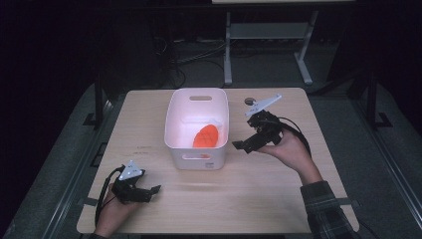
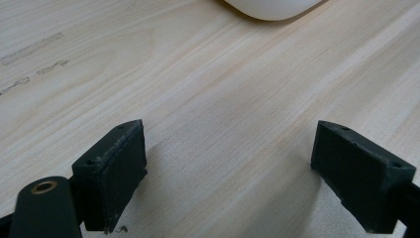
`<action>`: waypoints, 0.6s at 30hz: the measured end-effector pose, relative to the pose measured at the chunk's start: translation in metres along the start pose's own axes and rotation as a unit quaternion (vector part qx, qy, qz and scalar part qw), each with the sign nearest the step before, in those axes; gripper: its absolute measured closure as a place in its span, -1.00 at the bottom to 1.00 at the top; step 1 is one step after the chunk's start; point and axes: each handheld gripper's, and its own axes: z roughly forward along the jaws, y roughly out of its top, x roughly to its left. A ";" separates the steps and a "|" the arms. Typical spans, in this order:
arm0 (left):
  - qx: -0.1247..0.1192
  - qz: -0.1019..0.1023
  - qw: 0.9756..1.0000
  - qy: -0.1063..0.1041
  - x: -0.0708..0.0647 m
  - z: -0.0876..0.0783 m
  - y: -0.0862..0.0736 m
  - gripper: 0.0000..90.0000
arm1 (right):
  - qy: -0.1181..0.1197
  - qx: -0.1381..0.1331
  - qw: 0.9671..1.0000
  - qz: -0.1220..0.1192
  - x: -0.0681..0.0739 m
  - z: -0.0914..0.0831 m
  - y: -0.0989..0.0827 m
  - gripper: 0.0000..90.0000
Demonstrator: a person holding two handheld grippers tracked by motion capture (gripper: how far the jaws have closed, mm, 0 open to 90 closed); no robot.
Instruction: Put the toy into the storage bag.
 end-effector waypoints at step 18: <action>0.002 0.002 1.000 0.000 0.000 0.000 0.000 -0.71 | -0.030 -0.009 0.998 0.046 0.002 0.001 -0.077 -0.93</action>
